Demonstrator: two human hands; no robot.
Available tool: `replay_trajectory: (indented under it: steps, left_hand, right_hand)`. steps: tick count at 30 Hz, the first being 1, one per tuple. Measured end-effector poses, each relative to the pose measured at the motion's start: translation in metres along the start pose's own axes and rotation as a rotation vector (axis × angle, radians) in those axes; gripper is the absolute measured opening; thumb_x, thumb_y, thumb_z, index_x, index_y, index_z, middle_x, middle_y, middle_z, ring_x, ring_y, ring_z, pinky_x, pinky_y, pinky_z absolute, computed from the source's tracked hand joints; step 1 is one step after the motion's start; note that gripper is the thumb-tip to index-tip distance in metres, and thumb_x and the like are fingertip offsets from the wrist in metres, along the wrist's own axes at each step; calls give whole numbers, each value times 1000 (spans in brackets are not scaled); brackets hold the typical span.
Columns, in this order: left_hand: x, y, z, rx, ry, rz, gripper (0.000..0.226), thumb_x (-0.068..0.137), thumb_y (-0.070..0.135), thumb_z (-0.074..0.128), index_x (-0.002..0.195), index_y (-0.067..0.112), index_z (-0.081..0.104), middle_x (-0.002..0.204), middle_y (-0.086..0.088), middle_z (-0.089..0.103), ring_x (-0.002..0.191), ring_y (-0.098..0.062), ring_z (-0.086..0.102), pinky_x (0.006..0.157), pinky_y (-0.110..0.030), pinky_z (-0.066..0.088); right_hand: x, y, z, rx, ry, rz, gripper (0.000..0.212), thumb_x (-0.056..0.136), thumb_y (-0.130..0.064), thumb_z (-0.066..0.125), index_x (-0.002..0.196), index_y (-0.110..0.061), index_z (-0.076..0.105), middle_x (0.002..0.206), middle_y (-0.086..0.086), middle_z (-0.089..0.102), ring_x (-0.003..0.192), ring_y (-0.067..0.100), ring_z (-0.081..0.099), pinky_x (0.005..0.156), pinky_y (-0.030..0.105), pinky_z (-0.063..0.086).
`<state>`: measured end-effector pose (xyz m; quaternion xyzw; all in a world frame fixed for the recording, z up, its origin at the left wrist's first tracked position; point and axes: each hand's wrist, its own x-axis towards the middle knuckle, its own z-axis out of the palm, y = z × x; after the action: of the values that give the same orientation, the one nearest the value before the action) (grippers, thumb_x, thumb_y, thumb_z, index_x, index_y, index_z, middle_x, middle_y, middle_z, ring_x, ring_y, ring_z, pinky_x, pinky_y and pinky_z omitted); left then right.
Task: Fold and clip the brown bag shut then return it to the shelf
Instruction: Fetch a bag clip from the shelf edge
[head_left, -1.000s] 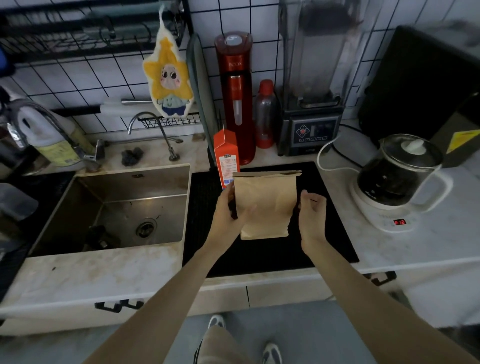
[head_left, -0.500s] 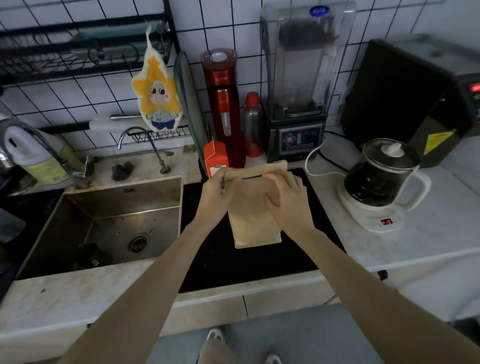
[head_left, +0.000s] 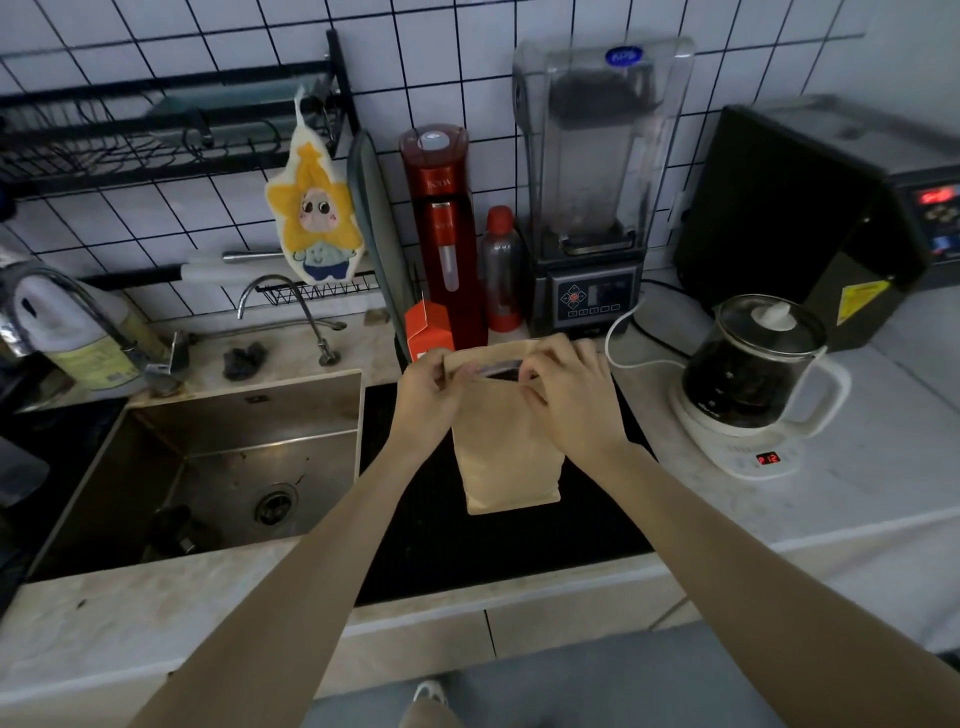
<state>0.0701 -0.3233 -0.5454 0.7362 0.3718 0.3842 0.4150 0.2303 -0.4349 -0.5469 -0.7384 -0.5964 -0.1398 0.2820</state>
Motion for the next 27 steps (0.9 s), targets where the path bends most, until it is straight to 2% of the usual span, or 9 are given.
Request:
replay_trajectory:
  steps: [2,4,6,9,12,19,22,25,27]
  left_hand:
    - [-2,-2,-1,-9,5,-14,18,97,14,68,83,3,64,73,-6,63,65,-9,58,60,-23,44]
    - [-4,-3,0,4,7,-4,17,97,13,68,84,2,65,75,-14,66,67,-19,63,60,-29,46]
    - [-3,-4,2,41,26,18,16,96,14,67,86,2,66,78,-18,68,73,-30,66,62,-35,48]
    - [-2,-5,4,41,59,14,18,97,16,67,89,-1,66,81,-22,68,77,-37,66,67,-47,52]
    - [-3,-7,8,21,70,-8,23,98,16,66,94,-7,64,88,-29,67,83,-45,65,75,-57,52]
    - [-5,-6,9,-26,91,-69,27,98,17,66,99,-9,64,95,-34,68,90,-49,66,80,-60,53]
    - [-5,-4,7,-69,64,-108,23,98,20,67,102,-3,69,97,-28,72,92,-41,71,84,-57,55]
    - [-6,-5,2,-130,-6,-112,16,97,25,70,106,12,73,98,-12,78,91,-17,74,78,-38,61]
    - [-6,-7,0,-168,-71,-112,18,93,23,76,111,19,73,104,-3,78,98,-13,74,81,-28,60]
  right_hand:
    - [-3,-1,0,-15,7,-76,8,87,-20,75,83,-17,69,94,0,69,95,28,60,79,36,42]
    - [-7,-1,-1,9,29,-85,10,85,-16,77,80,-14,69,79,0,71,89,30,63,74,39,45]
    - [-10,0,-1,22,46,-94,13,81,-14,81,79,-14,69,73,-2,70,85,29,64,72,39,45]
    - [-12,1,-1,-2,32,-145,20,76,-21,83,86,-18,66,80,-6,71,87,27,63,73,38,42]
    - [-16,3,2,-15,25,-178,17,79,-28,80,87,-21,66,87,-9,73,91,24,62,75,39,42]
    - [-13,6,3,20,28,-200,18,79,-27,80,91,-24,67,93,-10,72,98,22,58,79,37,41]
    - [-20,10,4,34,8,-157,40,77,-26,81,114,-24,67,113,-3,68,102,25,58,84,40,46]
    - [-35,19,6,187,8,-54,70,77,-21,80,139,-27,48,136,4,49,116,26,53,96,41,47]
    - [-43,25,8,364,31,92,82,76,-20,79,147,-29,39,145,3,39,129,23,45,106,41,45]
